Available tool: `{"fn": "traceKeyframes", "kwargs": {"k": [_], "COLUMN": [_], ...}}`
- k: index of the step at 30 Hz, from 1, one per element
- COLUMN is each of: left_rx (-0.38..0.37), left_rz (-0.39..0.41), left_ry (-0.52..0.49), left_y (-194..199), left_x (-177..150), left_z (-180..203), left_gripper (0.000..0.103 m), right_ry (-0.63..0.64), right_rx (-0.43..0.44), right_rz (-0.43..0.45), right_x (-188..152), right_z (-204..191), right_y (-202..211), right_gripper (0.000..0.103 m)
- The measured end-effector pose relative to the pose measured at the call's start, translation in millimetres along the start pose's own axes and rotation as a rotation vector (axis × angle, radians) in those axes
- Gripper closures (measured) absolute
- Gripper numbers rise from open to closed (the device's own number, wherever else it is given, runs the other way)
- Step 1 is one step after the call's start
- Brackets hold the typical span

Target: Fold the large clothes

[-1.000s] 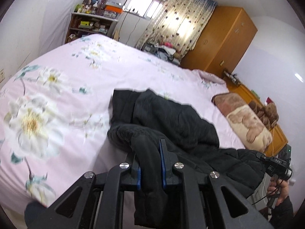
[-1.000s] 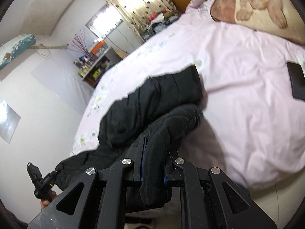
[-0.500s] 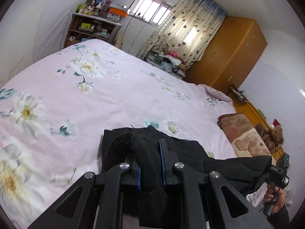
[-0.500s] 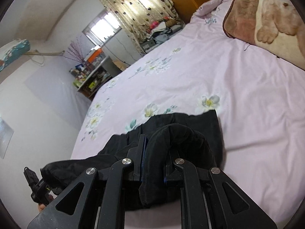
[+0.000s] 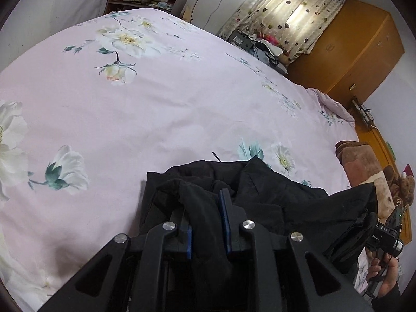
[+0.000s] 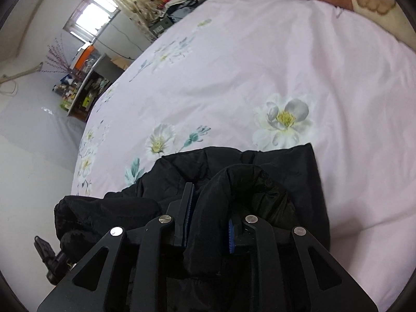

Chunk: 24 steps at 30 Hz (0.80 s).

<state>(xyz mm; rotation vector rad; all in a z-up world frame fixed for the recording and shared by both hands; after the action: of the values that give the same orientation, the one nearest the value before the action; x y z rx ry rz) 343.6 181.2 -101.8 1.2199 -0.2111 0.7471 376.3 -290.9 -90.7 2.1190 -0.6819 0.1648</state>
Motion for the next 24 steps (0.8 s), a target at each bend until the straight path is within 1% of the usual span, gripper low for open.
{"fn": "traceKeyframes", "kwargs": {"k": [3,4,6,7,8,9,10,12,13,14,15,17,18,19,21,22,24], "left_rx": [-0.005,-0.015,-0.043,-0.063,-0.089,-0.115,-0.14,-0.176,-0.191,-0.206,-0.195,-0.156,-0.147,-0.134,-0.094,-0.08,-0.058], "left_rz": [-0.016,-0.015,0.007,0.015,0.02,0.022,0.027,0.041,0.051,0.066,0.106,0.183,0.194,0.185,0.141,0.114,0.035], "left_ry": [-0.01,-0.01,-0.025,-0.027,-0.024,-0.018,-0.01,0.011,0.021,0.029,0.031,0.023,0.025,0.022,-0.002,-0.016,-0.048], "left_y": [-1.2,2.2,11.7,17.3,23.2,27.5,32.9,46.7,52.8,58.6,67.1,81.8,84.8,83.2,69.3,60.4,35.0], "left_x": [3.9,5.6,10.5,13.1,14.8,17.2,19.3,26.2,30.4,34.7,41.7,52.7,55.5,55.1,49.9,45.5,32.5], "left_z": [2.5,4.5,7.5,8.9,10.5,11.9,13.5,15.6,16.2,16.5,14.4,7.8,4.1,1.3,-3.4,-4.6,-5.8], "left_gripper": [0.082,0.082,0.077,0.074,0.068,0.058,0.055,0.044,0.041,0.034,0.025,0.017,0.015,0.015,0.015,0.015,0.015], "right_ry": [-0.022,-0.018,-0.006,-0.002,-0.002,-0.004,-0.002,0.017,0.036,0.059,0.081,0.129,0.15,0.174,0.217,0.242,0.262], "right_rx": [0.022,0.028,0.065,0.108,0.142,0.164,0.188,0.193,0.181,0.167,0.156,0.127,0.116,0.102,0.06,0.035,0.021], "right_rz": [-0.012,-0.013,0.002,0.022,0.037,0.053,0.087,0.141,0.164,0.185,0.201,0.213,0.211,0.2,0.17,0.15,0.11], "right_x": [2.9,4.3,7.8,10.1,11.8,13.8,16.2,19.0,19.8,20.9,21.5,20.1,18.8,16.1,11.2,8.4,4.1], "right_z": [2.6,0.2,-8.6,-17.1,-21.7,-24.9,-28.2,-31.6,-33.2,-35.7,-37.0,-38.3,-38.3,-37.8,-32.1,-28.8,-19.3], "right_y": [-4.0,-2.2,8.7,19.4,27.8,35.7,47.4,62.5,68.2,72.2,75.3,78.0,76.6,73.0,62.0,54.3,40.7], "right_gripper": [0.078,0.075,0.065,0.054,0.047,0.045,0.041,0.039,0.039,0.039,0.039,0.039,0.039,0.039,0.039,0.039,0.039]}}
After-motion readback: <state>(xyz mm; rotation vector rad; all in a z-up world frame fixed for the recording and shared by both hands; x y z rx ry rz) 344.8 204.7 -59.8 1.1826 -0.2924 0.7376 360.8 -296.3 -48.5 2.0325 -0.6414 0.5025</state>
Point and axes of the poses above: each gripper's, at about its wrist camera, not at the fingertips, and y roughly against the way its jaws point, z to its right, x to its top, the point moved 9 cm from there along -y, roughly the way its jaws point, and after that the axes turned 6 degrees about x, right-handed, at the moved point
